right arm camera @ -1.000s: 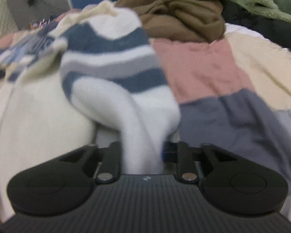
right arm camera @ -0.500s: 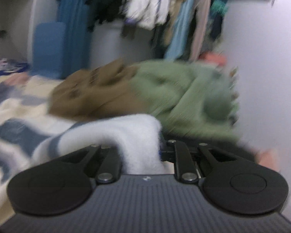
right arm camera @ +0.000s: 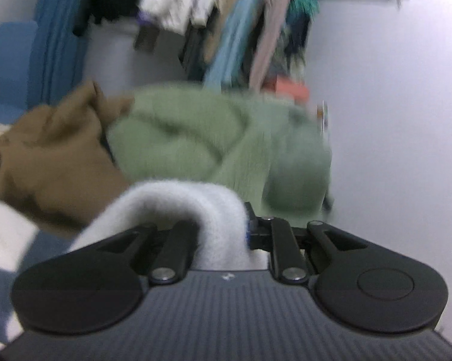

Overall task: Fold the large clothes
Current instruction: 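Grasp the striped sweater sleeve cuff with the right gripper and lift it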

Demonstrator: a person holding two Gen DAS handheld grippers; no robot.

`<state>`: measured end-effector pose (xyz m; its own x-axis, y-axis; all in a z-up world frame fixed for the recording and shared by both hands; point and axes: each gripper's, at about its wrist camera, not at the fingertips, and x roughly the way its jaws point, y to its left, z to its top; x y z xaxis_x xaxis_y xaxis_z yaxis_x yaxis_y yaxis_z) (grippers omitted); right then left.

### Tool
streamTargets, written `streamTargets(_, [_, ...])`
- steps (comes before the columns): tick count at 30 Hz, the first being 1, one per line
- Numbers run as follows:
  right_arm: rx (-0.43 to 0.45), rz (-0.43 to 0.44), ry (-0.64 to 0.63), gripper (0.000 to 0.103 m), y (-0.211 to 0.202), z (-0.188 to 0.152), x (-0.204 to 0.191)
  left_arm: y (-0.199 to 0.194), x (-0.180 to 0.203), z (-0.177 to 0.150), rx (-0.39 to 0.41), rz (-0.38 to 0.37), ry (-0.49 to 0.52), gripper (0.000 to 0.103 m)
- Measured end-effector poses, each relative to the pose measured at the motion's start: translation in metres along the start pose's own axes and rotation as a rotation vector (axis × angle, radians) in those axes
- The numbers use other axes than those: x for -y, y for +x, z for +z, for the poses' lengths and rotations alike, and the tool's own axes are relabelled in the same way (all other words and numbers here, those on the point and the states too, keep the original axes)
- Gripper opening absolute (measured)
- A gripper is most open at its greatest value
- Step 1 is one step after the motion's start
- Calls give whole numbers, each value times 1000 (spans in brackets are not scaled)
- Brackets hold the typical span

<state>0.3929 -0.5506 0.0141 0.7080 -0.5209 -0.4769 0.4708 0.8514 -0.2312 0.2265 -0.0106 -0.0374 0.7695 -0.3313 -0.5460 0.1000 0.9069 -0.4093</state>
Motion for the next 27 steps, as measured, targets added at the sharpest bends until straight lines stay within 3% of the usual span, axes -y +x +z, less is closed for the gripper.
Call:
streamTargets(5, [-87, 60, 222, 22, 34, -56, 20, 13, 0, 1, -27, -5, -3, 62])
streamTargets(7, [-96, 77, 309, 29, 38, -71, 26, 18, 1, 1, -39, -7, -11, 62])
streamTargets(8, [-107, 85, 356, 40, 41, -81, 28, 19, 2, 1, -40, -8, -11, 62])
streamTargets(9, [-117, 93, 399, 47, 39, -90, 30, 19, 3, 1, -39, -6, -8, 62])
streamTargets(12, [-135, 160, 531, 55, 31, -114, 41, 16, 5, -1, -29, 2, 8, 62])
streamTargets(17, [-140, 249, 639, 65, -3, -137, 45, 9, 5, -2, -15, 6, 12, 62])
streamTargets(22, [-168, 294, 700, 65, -34, -147, 49, 3, 7, -3, -2, 15, 34, 62])
streamTargets(27, [-298, 291, 793, 64, -38, -166, 52, 0, 5, -6, 0, 19, 34, 62])
